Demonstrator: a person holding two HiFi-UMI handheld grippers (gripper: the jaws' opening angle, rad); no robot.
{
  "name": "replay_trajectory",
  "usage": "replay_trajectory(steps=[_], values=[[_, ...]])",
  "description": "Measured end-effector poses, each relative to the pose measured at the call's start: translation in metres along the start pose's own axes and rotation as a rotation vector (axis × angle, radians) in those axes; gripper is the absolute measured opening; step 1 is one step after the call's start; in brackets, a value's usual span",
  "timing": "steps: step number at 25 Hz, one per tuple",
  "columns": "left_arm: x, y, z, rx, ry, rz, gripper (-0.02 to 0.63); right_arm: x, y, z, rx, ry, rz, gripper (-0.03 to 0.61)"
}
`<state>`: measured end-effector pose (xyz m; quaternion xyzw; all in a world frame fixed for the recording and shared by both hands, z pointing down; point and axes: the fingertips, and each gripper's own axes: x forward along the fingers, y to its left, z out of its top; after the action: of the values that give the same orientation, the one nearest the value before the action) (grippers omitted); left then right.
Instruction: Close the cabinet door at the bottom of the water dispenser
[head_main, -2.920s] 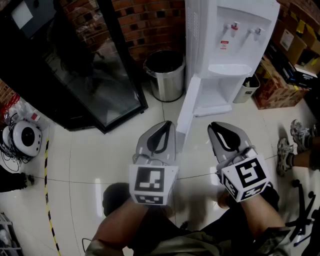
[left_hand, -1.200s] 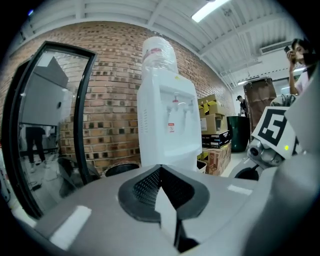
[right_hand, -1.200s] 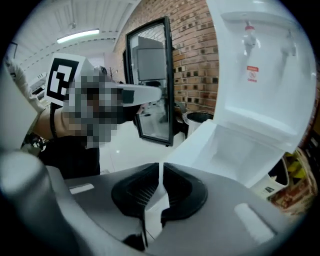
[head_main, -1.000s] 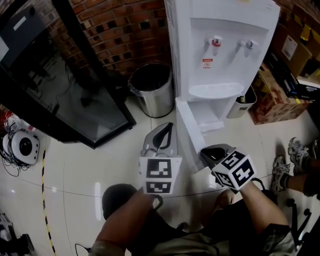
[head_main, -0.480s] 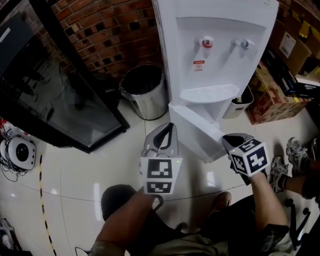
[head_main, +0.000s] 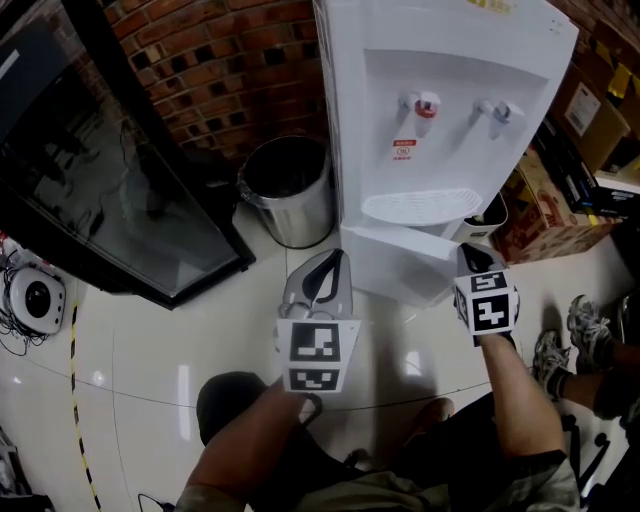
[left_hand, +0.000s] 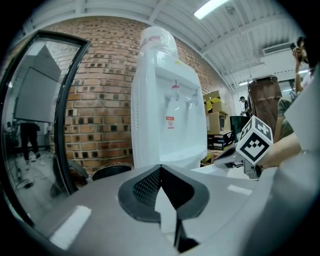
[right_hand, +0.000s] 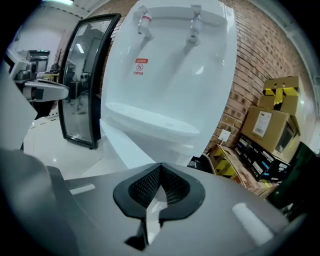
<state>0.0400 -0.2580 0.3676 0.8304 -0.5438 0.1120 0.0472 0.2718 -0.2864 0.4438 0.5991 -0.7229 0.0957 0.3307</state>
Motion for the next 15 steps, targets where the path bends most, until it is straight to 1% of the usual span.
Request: replay_trajectory(steps=[1, 3, 9, 11, 13, 15], values=[[0.001, 0.002, 0.0, -0.003, 0.0, 0.006, 0.001, 0.002, 0.001, 0.002, -0.004, -0.007, 0.007, 0.0], [0.003, 0.007, 0.0, -0.008, 0.0, 0.017, 0.0, 0.004, 0.008, 0.005, -0.002, -0.014, 0.051, 0.0], [0.013, 0.01, 0.001, -0.022, -0.003, 0.018, 0.001, -0.008, 0.042, 0.013, -0.016, -0.035, 0.259, 0.0], [0.016, 0.008, -0.002, -0.022, 0.003, 0.012, 0.0, -0.01, 0.054, 0.008, -0.047, -0.01, 0.313, 0.0], [0.019, 0.006, -0.004, -0.022, 0.01, 0.008, 0.0, -0.007, 0.06, 0.001, -0.072, 0.032, 0.34, 0.0], [0.021, 0.004, -0.005, -0.021, 0.012, 0.004, 0.0, -0.002, 0.058, -0.004, -0.082, 0.058, 0.33, 0.0]])
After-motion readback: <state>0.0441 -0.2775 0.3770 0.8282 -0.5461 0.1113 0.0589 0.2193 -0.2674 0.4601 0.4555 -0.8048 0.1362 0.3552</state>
